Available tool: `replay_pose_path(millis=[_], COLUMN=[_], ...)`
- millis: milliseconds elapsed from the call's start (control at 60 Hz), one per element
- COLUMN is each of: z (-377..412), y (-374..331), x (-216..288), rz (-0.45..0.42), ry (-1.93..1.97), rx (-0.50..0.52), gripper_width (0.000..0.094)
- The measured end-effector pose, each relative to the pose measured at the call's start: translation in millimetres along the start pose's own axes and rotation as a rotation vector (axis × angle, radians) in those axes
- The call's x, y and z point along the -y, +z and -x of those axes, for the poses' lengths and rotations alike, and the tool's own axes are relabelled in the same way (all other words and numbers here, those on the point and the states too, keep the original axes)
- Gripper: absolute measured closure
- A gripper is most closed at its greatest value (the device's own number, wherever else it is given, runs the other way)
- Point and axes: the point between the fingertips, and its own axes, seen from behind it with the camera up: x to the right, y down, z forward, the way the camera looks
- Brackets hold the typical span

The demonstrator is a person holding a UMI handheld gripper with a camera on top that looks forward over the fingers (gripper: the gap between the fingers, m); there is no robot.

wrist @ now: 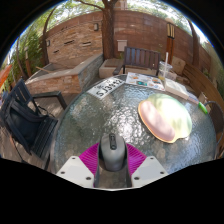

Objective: Arrange mouse

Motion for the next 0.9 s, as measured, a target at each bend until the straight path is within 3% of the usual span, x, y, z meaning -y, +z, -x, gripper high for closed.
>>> replay_pose_path(millis=[100, 267, 333, 400, 467, 550, 683, 783, 833, 900], z=[16.6, -1.5, -38.2, -84.6, -127.9, -171.3, -205.6, -211.2, -212.4, -216.6], y=[-14.9, -70.6, -81.7, -76.0, -57.6, -10.0, 50.0, 74.2, 73.3, 57.7], x=[41.2, 175.6, 226.8, 245.1, 245.8, 214.7, 129.7, 85.1, 83.3, 92.7], rz=[-0.058, -0.309, -0.391, -0.423, -0.401, -0.306, -0.127, -0.042, -0.052, -0.062], ry=[-0.006, -0.012, 0.028, 0.054, 0.065, 0.071, 0.035, 0.045, 0.048, 0.054], rx=[0.087, 0.174, 0.152, 0.107, 0.051, -0.008, -0.059, -0.041, -0.05, -0.072], gripper_width=[0.0567, 0.0568, 0.0569, 0.0568, 0.057, 0.057, 0.0551, 0.0437, 0.0371, 0.0122])
